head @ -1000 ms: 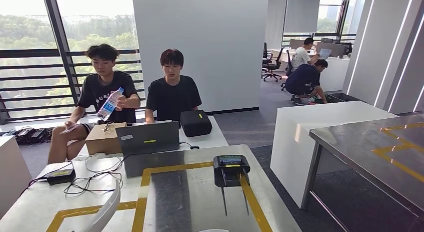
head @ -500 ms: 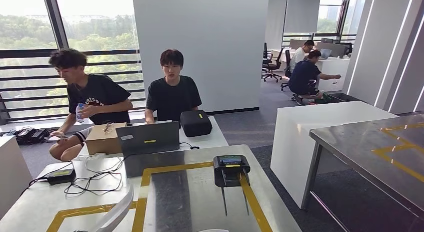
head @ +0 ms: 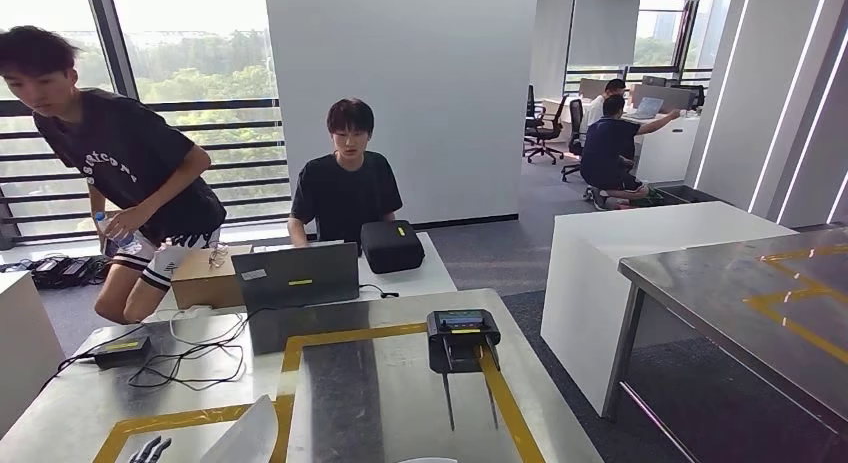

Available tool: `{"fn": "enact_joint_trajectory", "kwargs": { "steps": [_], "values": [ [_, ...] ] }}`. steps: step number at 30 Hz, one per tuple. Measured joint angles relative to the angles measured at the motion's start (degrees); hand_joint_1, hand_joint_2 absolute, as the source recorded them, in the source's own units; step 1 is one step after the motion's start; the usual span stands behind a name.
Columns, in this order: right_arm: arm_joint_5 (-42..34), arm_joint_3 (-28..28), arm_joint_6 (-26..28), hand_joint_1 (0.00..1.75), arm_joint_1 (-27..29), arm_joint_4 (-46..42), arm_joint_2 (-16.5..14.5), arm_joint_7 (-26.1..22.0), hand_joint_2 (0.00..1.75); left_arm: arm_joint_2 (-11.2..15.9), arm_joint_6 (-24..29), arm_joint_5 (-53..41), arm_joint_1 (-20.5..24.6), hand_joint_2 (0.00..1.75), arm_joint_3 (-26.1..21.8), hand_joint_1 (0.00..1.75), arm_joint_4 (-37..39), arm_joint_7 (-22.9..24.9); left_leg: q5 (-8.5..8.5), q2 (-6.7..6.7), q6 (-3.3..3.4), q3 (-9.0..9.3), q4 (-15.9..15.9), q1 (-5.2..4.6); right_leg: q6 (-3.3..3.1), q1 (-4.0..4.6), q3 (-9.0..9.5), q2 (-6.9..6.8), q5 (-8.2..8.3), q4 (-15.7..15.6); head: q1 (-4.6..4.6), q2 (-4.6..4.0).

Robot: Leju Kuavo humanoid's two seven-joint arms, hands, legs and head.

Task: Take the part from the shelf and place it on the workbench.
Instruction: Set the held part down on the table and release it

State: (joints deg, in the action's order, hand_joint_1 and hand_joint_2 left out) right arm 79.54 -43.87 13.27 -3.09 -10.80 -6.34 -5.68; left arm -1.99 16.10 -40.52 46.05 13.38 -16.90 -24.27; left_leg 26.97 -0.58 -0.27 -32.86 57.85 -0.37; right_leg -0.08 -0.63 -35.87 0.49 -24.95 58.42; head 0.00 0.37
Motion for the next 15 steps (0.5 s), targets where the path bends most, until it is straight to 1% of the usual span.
{"fn": "enact_joint_trajectory", "kwargs": {
  "steps": [3,9,15],
  "values": [
    [-0.1,0.0,0.0,0.0,0.0,0.0,0.0,0.0,0.0,0.0,-0.7,0.6,0.0,0.0,-0.1,0.0,0.0,1.0,0.0,0.0,0.0,0.0,0.0,0.0,0.0,0.0,0.0,0.0,0.0,0.0,0.0,0.0],
    [-0.1,0.0,0.0,0.0,0.0,0.0,0.0,0.1,0.0,0.0,-4.4,2.2,0.0,0.0,-0.8,0.0,0.0,2.0,0.0,0.0,0.0,0.0,0.0,0.0,0.0,0.0,0.01,0.0,0.0,0.0,0.0,0.0],
    [0.0,0.0,0.1,0.0,0.0,0.0,0.0,0.4,0.0,0.2,-5.5,2.1,-0.1,0.0,-1.2,0.0,0.1,2.0,0.0,0.0,0.01,0.0,0.0,0.0,0.0,0.0,0.02,-0.01,0.0,0.0,0.0,0.0]
  ]
}}
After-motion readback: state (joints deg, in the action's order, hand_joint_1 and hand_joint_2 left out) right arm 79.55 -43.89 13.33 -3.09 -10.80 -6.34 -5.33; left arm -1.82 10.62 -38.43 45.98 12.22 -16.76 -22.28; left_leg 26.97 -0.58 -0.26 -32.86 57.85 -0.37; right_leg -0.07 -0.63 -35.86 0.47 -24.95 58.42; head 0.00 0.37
